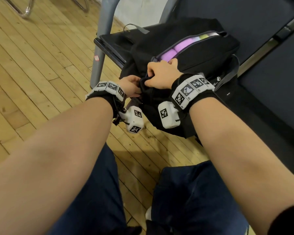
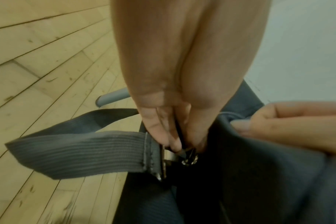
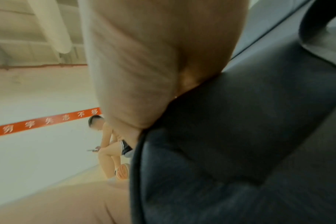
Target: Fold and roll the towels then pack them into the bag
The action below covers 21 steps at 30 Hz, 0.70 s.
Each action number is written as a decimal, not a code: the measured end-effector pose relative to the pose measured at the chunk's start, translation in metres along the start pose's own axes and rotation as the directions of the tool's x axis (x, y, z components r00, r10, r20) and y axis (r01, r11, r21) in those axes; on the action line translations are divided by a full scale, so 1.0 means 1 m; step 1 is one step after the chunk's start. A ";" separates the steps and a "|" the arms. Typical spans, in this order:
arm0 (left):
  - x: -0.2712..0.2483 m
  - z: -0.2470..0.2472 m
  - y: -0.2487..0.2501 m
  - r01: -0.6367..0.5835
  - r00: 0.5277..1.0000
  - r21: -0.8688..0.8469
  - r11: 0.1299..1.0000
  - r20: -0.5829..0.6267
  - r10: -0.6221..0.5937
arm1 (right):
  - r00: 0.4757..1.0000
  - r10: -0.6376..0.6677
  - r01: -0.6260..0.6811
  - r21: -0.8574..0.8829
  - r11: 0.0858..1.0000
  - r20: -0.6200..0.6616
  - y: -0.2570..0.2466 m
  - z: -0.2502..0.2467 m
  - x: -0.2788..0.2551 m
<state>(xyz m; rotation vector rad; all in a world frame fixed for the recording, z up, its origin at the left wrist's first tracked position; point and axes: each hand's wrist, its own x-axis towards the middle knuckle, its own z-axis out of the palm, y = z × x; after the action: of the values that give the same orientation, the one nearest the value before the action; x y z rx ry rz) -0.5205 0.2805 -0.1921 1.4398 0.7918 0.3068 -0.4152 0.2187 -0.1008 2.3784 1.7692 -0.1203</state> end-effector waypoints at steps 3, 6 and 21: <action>-0.006 0.000 0.011 -0.031 0.998 0.177 0.984 -0.054 0.041 | 0.994 -0.034 0.051 0.162 0.986 -0.104 0.008 0.003 -0.001; -0.004 0.000 0.012 -0.024 0.992 0.311 0.950 -0.109 0.061 | 0.979 -0.004 0.053 0.231 0.972 -0.205 0.017 0.008 -0.003; 0.002 -0.018 0.034 0.343 0.928 0.132 0.930 0.104 -0.357 | 0.932 -0.222 0.233 0.007 0.972 -0.288 0.000 0.020 -0.007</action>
<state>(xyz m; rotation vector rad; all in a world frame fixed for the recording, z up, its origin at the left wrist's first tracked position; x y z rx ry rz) -0.5215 0.3008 -0.1588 1.3753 0.9556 -0.1038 -0.4169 0.2081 -0.1191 2.3040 2.1906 0.1689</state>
